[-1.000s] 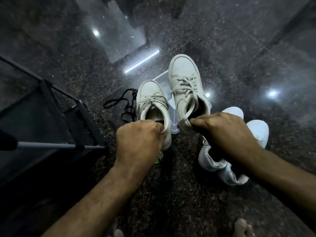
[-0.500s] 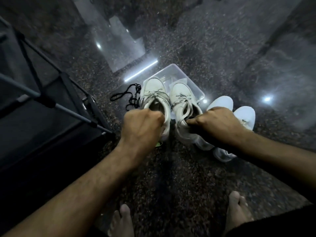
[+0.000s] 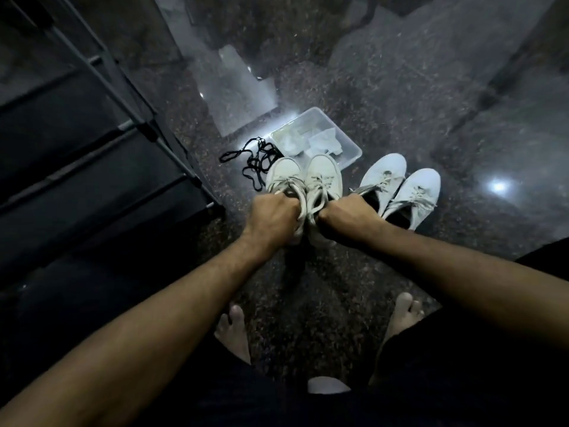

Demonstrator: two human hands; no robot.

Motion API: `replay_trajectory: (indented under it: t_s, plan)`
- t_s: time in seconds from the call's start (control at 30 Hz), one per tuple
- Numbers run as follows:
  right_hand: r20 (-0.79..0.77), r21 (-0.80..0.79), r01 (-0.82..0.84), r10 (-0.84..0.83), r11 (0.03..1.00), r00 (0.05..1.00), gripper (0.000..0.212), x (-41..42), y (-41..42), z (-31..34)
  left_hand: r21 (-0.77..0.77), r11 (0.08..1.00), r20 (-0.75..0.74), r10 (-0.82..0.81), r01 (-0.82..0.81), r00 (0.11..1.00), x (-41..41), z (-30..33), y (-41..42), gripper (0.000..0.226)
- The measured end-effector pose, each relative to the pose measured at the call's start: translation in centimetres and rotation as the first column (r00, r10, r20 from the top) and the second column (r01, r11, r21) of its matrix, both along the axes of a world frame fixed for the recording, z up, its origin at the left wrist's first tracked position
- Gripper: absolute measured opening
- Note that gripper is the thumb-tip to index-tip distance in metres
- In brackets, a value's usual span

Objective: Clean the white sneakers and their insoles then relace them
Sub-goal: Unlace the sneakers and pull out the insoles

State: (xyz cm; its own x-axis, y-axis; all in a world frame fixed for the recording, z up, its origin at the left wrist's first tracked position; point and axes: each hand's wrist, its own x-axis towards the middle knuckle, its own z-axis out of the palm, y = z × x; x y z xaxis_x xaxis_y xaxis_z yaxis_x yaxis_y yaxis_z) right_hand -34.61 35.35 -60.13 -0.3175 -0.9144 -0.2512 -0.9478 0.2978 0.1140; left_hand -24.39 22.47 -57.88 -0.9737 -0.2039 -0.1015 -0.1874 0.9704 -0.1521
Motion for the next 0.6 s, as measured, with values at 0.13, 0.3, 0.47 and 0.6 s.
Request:
replay_trajectory:
  t_s: [0.13,0.3,0.47,0.6]
  plan:
    - [-0.041,0.022,-0.116,0.117,0.993,0.992,0.018,3.1,2.1,-2.8,-0.003,1.000,-0.011,0.003,-0.003,1.000,3.0,-1.9,1.9,0.042]
    - [-0.009,0.111,-0.186,0.188,0.976,0.982,0.018,7.2,3.3,-5.8,0.013,1.000,0.137,0.004,-0.006,0.991,6.2,-4.1,4.0,0.030]
    - [0.024,-0.004,-0.156,0.156,0.988,0.987,0.032,9.5,3.3,-8.1,-0.001,1.000,0.206,0.008,-0.008,0.978,7.7,-4.6,5.0,0.028]
    - [0.044,-0.100,-0.173,0.178,0.980,0.983,0.040,10.2,3.4,-7.9,0.049,0.999,0.247,-0.011,-0.002,0.969,7.9,-5.3,6.0,0.024]
